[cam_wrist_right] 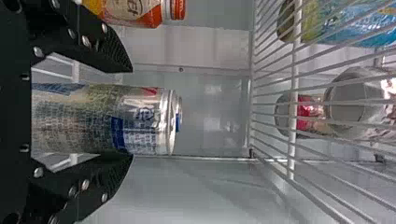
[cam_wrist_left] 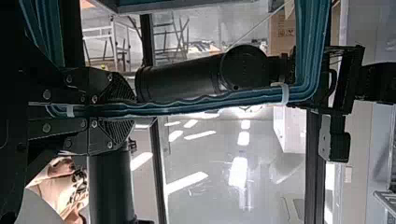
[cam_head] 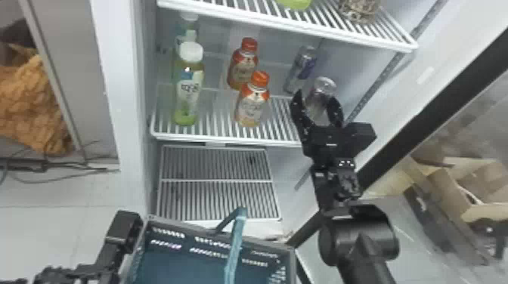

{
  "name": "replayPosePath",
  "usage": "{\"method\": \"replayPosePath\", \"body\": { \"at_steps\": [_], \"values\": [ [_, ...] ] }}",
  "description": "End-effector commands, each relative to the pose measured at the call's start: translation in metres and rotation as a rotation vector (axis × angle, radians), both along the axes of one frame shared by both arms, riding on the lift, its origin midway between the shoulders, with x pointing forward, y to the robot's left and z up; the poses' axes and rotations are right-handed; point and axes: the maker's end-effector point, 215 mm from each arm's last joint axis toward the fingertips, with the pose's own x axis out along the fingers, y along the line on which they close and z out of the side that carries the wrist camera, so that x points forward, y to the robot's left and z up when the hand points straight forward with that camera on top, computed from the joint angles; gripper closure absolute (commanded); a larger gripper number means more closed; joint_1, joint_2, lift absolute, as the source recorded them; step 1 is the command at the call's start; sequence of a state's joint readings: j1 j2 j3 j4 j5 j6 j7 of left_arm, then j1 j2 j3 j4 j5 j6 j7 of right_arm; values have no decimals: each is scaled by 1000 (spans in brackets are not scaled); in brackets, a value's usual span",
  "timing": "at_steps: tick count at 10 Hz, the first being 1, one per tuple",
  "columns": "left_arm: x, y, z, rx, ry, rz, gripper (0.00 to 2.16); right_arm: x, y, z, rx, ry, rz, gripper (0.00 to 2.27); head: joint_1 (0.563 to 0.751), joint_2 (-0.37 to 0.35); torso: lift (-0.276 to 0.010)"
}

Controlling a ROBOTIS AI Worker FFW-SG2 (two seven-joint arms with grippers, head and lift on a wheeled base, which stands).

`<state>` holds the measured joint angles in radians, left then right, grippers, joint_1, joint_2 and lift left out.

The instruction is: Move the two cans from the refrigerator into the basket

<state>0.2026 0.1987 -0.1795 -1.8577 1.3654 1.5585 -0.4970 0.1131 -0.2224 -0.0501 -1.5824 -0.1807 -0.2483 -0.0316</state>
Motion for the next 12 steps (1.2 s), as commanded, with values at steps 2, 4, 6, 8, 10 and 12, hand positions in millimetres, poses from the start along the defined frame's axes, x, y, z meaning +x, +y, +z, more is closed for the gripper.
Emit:
{"method": "replayPosePath", "body": {
  "at_steps": [2,4,6,8,10,12],
  "values": [
    [-4,1,0,0,6,-12,1210,-4,3,3,7,-4,-1,707,695,-350,-266],
    [-4,1,1,-3,7,-12,1210,-13,6,17,-2,-27,-14,707,695,-350,-266],
    [-4,1,2,-5,8,-12,1210,-20,10,28,5,-46,-8,707,695,-350,-266],
    [-4,1,2,-7,8,-12,1210,-31,16,42,31,-71,5,707,695,-350,-266],
    [-3,1,3,-7,6,-12,1210,-53,27,51,70,-73,27,707,695,-350,-266],
    [-4,1,3,-9,9,-12,1210,-79,37,56,118,-59,50,702,695,-350,-266]
  ]
}}
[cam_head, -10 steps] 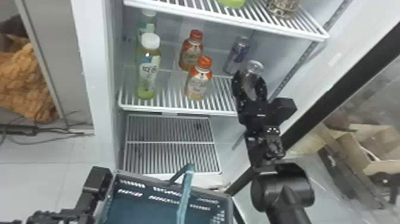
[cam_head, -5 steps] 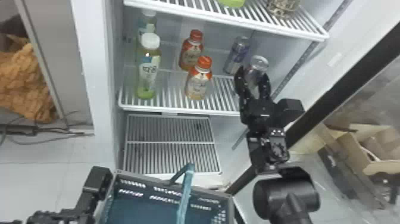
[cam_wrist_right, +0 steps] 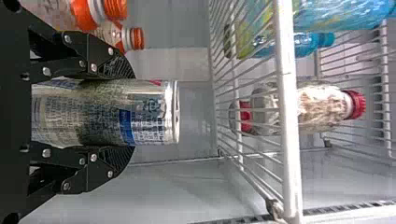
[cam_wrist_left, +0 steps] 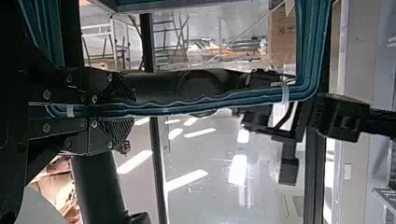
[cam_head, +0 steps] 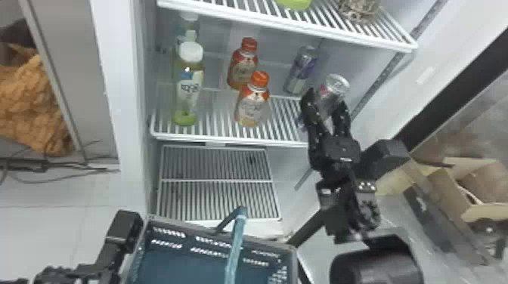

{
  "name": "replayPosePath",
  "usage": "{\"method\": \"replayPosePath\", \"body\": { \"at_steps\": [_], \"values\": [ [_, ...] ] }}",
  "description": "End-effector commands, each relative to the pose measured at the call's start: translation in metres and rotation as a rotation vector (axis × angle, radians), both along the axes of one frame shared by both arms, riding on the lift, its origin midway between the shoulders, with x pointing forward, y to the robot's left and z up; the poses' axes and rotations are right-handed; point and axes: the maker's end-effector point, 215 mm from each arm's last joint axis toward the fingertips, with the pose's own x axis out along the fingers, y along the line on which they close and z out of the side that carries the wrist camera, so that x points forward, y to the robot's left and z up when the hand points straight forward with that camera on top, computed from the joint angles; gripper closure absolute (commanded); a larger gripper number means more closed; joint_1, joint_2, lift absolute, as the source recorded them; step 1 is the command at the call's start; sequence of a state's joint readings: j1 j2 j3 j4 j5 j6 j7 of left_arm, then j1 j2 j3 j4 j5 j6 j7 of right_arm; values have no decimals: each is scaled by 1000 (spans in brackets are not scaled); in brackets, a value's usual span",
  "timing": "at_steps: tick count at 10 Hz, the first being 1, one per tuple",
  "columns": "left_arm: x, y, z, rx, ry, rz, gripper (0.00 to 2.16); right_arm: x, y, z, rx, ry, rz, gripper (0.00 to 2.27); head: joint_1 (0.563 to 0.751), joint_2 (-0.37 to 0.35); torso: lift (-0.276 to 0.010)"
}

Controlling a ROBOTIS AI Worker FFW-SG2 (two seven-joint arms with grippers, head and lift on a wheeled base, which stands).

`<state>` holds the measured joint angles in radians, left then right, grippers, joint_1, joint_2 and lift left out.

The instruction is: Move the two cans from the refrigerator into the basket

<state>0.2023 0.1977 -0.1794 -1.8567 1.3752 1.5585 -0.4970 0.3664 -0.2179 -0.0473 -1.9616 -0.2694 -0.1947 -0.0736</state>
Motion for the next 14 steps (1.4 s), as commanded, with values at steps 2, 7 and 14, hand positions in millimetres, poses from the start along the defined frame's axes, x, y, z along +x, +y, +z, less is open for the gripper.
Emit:
{"method": "replayPosePath", "body": {
  "at_steps": [2,7,14],
  "values": [
    [-4,1,1,-1,7,-13,1210,-29,16,3,38,48,37,680,695,-350,-266],
    [-5,1,-1,4,6,-15,1210,-73,48,21,132,112,121,682,695,-350,-266],
    [-5,3,-1,1,13,-7,1210,-144,76,-5,204,404,201,682,695,-350,-266]
  ]
}}
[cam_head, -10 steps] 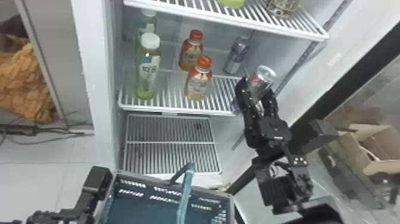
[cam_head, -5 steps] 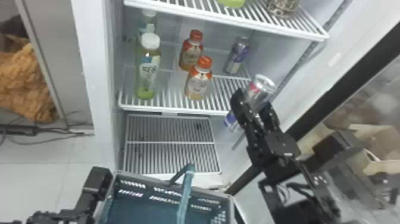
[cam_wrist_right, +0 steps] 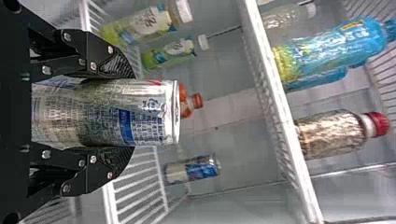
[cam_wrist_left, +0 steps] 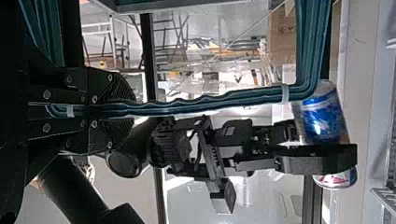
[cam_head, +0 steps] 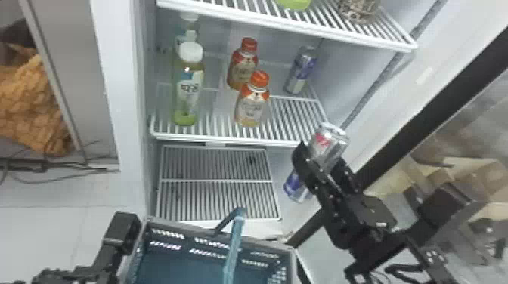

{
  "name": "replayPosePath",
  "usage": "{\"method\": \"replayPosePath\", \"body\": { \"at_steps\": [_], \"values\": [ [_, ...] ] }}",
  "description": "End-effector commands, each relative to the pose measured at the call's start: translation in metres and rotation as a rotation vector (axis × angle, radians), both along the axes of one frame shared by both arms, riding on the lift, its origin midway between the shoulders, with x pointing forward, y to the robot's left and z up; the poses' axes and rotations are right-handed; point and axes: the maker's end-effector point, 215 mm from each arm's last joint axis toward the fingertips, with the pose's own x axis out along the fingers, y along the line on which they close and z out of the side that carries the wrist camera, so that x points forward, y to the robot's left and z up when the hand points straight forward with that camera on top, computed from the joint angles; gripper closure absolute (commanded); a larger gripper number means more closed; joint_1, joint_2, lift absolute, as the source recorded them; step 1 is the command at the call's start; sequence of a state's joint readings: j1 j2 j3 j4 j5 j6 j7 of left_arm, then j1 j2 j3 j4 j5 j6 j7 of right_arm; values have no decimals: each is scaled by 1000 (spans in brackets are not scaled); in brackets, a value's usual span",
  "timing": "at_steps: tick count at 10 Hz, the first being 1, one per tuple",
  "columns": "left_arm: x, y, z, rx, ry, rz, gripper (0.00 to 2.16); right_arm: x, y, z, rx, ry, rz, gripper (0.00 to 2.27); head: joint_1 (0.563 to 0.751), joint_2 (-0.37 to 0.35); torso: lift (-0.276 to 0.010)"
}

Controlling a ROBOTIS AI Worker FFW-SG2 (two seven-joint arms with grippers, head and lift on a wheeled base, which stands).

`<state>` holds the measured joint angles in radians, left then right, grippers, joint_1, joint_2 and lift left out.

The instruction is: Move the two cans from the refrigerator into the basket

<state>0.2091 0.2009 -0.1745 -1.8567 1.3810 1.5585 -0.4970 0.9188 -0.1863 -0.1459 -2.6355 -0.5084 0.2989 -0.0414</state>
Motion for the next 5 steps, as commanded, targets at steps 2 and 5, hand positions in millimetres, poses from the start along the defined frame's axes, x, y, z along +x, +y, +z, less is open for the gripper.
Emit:
{"method": "replayPosePath", "body": {
  "at_steps": [2,5],
  "values": [
    [-4,1,-1,5,5,-11,1210,-18,24,-13,29,104,64,682,695,-350,-266],
    [-3,1,-1,5,5,-9,1210,-40,30,-41,-19,252,105,682,695,-350,-266]
  ]
}}
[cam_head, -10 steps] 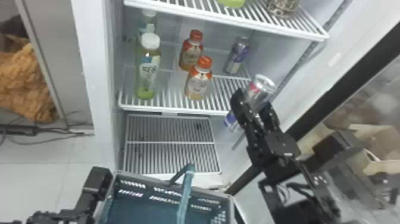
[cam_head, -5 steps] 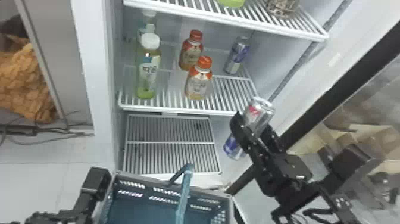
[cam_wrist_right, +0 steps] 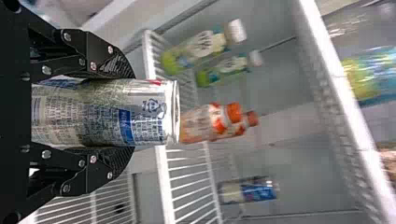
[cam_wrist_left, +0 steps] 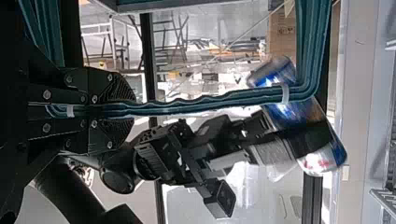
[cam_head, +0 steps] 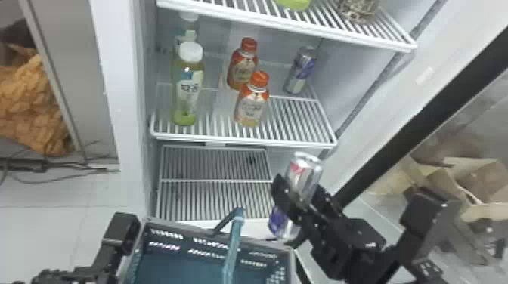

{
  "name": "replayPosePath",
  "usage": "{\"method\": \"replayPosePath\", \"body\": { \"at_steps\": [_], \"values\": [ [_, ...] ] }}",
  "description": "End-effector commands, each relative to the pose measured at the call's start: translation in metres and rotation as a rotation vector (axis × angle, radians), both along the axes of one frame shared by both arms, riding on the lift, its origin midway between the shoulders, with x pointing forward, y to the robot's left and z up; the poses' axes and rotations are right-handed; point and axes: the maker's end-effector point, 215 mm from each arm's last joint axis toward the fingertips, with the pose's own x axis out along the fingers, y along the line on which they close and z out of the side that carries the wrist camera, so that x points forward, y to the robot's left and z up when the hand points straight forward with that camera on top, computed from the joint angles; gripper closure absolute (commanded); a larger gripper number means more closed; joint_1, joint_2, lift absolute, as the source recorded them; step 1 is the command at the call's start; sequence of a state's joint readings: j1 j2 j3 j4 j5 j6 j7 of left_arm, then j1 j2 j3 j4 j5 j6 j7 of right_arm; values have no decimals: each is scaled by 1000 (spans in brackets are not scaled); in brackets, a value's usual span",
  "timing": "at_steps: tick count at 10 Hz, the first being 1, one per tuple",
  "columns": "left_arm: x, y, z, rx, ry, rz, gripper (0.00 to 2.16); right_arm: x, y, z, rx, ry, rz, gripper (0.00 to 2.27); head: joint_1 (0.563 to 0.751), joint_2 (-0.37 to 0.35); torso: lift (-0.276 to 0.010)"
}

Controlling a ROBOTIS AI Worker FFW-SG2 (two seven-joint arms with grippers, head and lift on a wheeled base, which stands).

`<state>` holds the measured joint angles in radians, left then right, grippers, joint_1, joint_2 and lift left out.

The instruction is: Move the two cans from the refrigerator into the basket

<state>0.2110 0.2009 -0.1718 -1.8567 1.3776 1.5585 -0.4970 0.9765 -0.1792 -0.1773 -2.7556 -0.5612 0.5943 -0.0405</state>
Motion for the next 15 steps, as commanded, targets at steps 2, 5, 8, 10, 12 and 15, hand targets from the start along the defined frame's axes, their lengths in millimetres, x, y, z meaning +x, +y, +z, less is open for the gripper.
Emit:
{"method": "replayPosePath", "body": {
  "at_steps": [2,5,8,10,12,15],
  "values": [
    [-3,1,-1,3,4,-12,1210,-23,-1,-28,-73,147,45,685,695,-350,-266],
    [0,2,-3,14,-4,-7,1210,-45,10,-45,-84,244,106,693,695,-350,-266],
    [0,3,-3,14,-2,-4,1210,-67,21,-52,-93,317,160,694,695,-350,-266],
    [3,4,-4,19,-9,0,1210,-81,26,-59,-107,369,198,694,695,-350,-266],
    [1,3,-3,15,-3,-2,1210,-81,25,-62,-108,378,199,619,695,-350,-266],
    [1,3,-3,15,-3,-2,1210,-73,17,-70,-108,375,181,484,695,-350,-266]
  ]
}}
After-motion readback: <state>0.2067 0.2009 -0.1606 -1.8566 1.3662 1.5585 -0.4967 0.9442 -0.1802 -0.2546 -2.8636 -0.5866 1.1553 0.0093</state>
